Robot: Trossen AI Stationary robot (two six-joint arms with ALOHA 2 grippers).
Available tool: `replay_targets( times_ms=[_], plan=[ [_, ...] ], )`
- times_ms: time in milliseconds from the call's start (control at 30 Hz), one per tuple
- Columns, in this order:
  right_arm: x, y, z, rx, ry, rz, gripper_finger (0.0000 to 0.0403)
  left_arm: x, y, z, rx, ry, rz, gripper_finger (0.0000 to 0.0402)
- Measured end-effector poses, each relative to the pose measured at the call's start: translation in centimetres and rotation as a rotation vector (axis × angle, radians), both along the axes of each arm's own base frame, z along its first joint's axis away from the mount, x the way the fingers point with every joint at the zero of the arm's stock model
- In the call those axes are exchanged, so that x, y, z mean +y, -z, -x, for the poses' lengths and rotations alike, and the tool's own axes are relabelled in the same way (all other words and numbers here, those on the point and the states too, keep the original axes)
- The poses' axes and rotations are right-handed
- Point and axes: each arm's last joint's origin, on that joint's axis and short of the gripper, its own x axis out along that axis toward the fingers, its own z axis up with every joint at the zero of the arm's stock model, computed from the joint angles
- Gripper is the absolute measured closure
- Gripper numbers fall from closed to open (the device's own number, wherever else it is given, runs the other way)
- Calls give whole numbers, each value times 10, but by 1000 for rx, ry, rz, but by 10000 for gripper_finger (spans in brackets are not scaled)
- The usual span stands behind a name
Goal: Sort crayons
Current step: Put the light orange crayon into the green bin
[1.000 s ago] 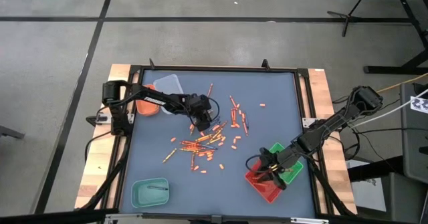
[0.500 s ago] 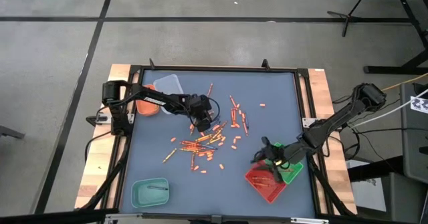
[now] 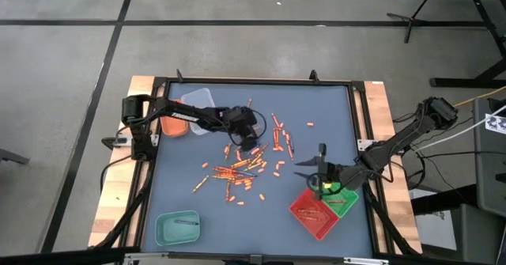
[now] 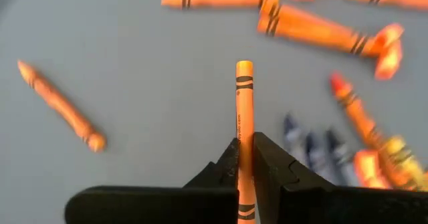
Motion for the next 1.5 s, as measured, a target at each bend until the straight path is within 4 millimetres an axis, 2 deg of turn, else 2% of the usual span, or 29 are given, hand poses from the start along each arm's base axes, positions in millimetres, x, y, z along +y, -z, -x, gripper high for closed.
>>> replay_targets(
  times_ms=[200, 433, 533, 700, 867, 1033, 1300, 1500],
  plan=[
    [-1, 0, 0, -11, 43, 13, 274, -5, -30, -22, -132, 28, -29, 396],
    [-9, -4, 2, -87, 319, 99, 274, -25, -55, -42, -361, 149, -105, 396],
    [-11, -4, 3, -92, 360, 117, 274, -34, -62, -48, -446, 181, -119, 395],
    [-20, -9, 10, -47, 302, 112, 274, -46, -70, -52, -536, 209, -130, 395],
    [-44, -25, 23, -46, 299, 68, 274, -56, -75, -54, -583, 234, -132, 395],
    [-65, -35, 32, -20, 158, -28, 274, -67, -79, -56, -633, 258, -137, 395],
    [-90, -29, 29, -28, 7, -72, 274, -90, -85, -58, -685, 368, -181, 395],
    [-95, -37, 23, -101, -224, -73, 274, -104, -86, -57, -685, 421, -215, 395]
  ],
)
